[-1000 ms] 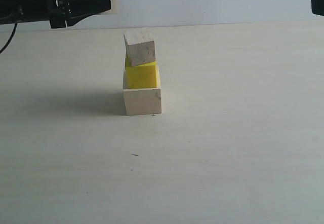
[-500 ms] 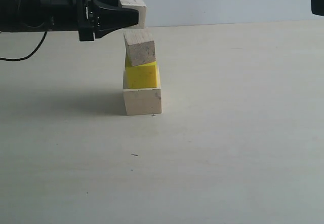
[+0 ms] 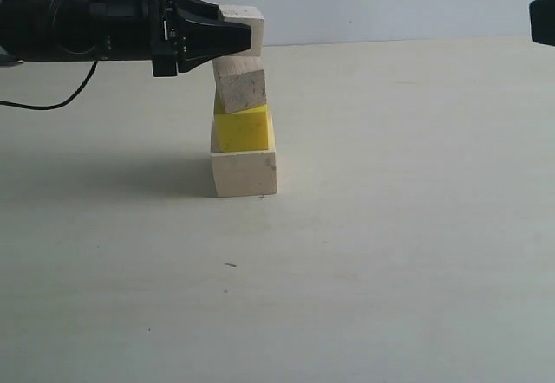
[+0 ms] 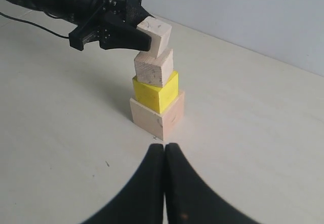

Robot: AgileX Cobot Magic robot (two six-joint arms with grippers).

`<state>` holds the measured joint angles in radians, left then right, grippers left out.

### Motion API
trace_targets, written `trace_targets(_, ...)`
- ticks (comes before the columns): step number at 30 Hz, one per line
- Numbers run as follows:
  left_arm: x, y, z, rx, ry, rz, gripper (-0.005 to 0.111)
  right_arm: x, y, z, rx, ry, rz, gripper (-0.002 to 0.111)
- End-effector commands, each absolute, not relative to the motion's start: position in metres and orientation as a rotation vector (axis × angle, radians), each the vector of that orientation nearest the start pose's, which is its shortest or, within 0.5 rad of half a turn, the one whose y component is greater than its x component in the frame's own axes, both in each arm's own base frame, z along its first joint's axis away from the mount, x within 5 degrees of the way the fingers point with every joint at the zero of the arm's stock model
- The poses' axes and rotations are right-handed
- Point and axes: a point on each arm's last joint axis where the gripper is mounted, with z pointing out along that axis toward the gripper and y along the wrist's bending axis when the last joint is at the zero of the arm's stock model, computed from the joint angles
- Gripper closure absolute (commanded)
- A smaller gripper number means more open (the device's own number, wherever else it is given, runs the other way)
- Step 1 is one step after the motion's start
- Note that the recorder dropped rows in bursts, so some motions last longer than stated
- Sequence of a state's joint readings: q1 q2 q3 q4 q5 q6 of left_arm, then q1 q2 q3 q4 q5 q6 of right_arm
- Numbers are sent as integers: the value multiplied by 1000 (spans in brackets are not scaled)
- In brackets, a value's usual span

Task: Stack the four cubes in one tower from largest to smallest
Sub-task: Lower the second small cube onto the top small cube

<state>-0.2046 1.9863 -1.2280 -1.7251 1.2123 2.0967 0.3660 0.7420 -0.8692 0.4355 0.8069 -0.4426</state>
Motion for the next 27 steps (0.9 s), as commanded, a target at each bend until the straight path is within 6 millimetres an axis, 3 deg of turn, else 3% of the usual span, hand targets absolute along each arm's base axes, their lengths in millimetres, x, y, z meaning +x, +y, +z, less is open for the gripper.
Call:
trace_targets(1,369,-164,216,1043,1467,-1162,107,112,72,372,-690,1997,471,108)
trace_targets(12,372,-165,200,1032,1504,-1183,107,112,73,372,-691,2000,478,108)
trace_targets(23,373,-165,200,1031,1504,-1182,107,112,73,372,-691,2000,478,108)
trace_targets(27,371,-165,199,1056,1508,-1180,97,112,73,372,-691,2000,478,108)
